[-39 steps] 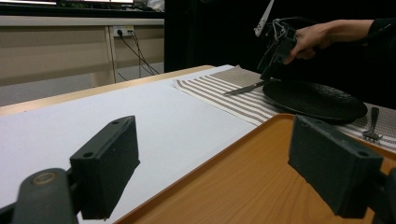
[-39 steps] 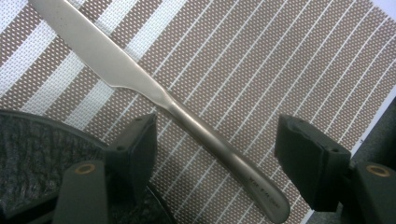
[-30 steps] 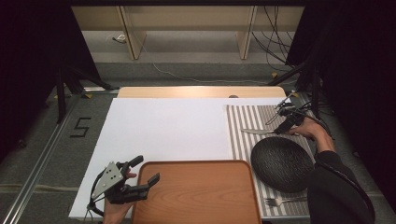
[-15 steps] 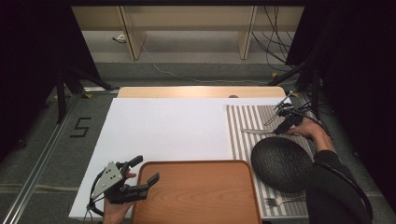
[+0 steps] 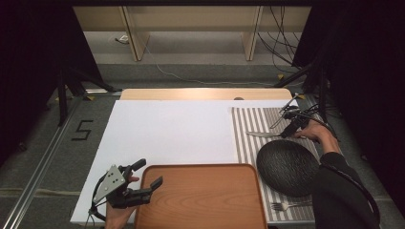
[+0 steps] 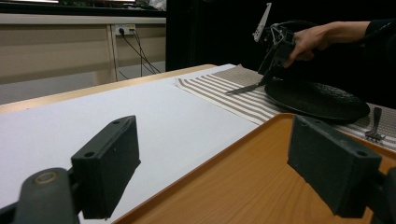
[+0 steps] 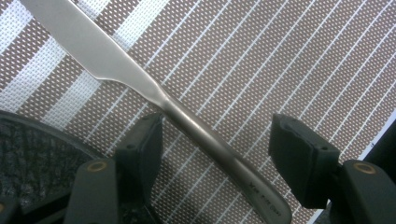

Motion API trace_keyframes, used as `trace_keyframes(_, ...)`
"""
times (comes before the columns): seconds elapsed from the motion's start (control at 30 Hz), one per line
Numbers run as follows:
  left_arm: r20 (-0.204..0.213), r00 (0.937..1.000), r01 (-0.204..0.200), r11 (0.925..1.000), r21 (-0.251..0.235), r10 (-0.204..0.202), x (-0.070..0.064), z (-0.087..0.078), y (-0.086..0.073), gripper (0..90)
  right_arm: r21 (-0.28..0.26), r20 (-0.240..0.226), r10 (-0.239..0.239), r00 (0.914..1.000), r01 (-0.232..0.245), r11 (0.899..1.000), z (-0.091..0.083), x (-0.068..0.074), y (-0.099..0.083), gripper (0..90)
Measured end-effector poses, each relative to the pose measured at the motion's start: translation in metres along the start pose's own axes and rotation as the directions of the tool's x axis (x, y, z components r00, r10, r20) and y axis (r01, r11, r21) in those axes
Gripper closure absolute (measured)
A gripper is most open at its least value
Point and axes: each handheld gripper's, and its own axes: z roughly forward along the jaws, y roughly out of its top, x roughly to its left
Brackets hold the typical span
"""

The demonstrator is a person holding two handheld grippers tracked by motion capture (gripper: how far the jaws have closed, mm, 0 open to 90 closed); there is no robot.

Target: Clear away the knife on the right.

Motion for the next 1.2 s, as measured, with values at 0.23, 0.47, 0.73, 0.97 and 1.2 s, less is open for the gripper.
trace_keyframes(0.23,0.001,1.0000,0.000,1.0000,0.001,0.000,0.0000,0.0000,0.0000,16.6,0.014,-0.002,-0.003,1.0000,0.003,1.000,0.0023,0.0006,0.0010,37.8)
trace_keyframes(0.47,0.000,1.0000,-0.001,1.0000,0.001,0.001,0.0001,-0.0005,0.0003,16.6,0.027,0.004,-0.010,0.9999,0.010,1.000,0.0053,0.0024,0.0016,38.2)
trace_keyframes(0.73,0.001,1.0000,-0.002,1.0000,0.001,0.002,-0.0001,-0.0006,0.0005,16.6,0.037,0.010,-0.025,0.9996,0.025,0.999,0.0065,0.0036,0.0030,39.8)
trace_keyframes(0.97,0.001,1.0000,-0.002,1.0000,0.002,0.002,-0.0004,-0.0007,0.0002,16.7,0.049,0.006,-0.025,0.9997,0.025,0.998,0.0062,0.0047,0.0041,42.8)
trace_keyframes(1.2,0.003,1.0000,-0.003,1.0000,0.000,0.003,-0.0008,-0.0008,0.0005,16.8,0.056,0.001,-0.022,0.9998,0.022,0.998,0.0059,0.0047,0.0039,46.3)
